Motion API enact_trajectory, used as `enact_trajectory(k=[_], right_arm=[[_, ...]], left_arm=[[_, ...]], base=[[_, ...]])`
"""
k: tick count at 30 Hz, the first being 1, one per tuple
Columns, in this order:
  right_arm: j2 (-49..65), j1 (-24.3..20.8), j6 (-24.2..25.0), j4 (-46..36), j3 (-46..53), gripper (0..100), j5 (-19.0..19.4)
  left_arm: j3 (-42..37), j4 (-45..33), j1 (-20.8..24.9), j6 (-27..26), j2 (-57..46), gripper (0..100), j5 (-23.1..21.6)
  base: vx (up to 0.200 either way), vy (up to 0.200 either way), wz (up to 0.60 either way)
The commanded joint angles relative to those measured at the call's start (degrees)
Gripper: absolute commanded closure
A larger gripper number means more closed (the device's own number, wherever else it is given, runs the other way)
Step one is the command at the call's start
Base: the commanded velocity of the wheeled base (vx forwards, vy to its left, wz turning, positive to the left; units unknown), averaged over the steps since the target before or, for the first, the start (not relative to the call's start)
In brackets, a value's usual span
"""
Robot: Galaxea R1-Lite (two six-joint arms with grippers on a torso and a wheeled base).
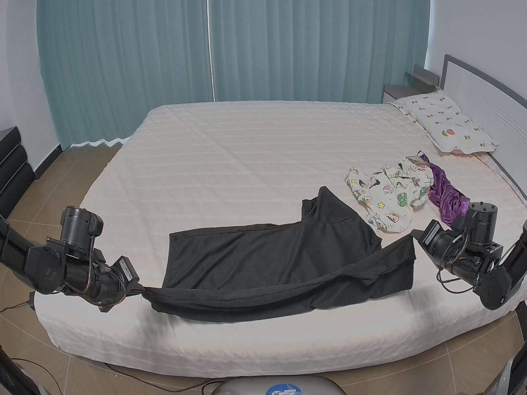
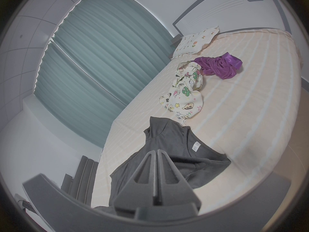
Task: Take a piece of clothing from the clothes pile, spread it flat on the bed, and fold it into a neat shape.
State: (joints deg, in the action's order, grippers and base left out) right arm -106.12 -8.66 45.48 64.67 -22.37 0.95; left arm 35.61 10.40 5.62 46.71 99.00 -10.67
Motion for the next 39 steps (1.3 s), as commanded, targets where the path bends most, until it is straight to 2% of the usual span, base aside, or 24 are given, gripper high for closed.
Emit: enact_trajectory(k=[1,3,9,19,27,37,39], right_arm=[[3.8,0.0,0.0,0.2,2.8,100,0.0],[5.3,-0.1,0.0,0.5,4.8,100,0.1],[7.2,-0.1,0.0,0.5,6.5,100,0.1],[7.5,-0.6,0.0,0.5,8.2,100,0.1],[3.7,-0.3,0.0,0.2,7.3,100,0.5],[-5.9,0.4,-0.3,0.3,0.0,100,0.5],[-8.6,1.2,-1.4,0.0,-2.3,100,0.5]], left_arm=[[-0.7,0.1,-0.6,1.2,-2.4,100,0.2],[-1.0,-0.2,-0.7,2.6,-5.2,100,0.0],[-3.0,-0.1,-0.7,2.2,-6.8,100,0.2],[-4.4,0.1,-0.8,1.9,-0.8,100,0.5],[-2.3,0.2,-0.9,-0.5,3.9,100,2.1],[4.9,0.2,-1.3,-0.5,11.3,100,3.9],[7.5,0.1,-1.7,-0.6,13.6,100,5.6]], base=[[0.0,0.0,0.0],[0.0,0.0,0.0],[0.0,0.0,0.0],[0.0,0.0,0.0],[0.0,0.0,0.0],[0.0,0.0,0.0],[0.0,0.0,0.0]])
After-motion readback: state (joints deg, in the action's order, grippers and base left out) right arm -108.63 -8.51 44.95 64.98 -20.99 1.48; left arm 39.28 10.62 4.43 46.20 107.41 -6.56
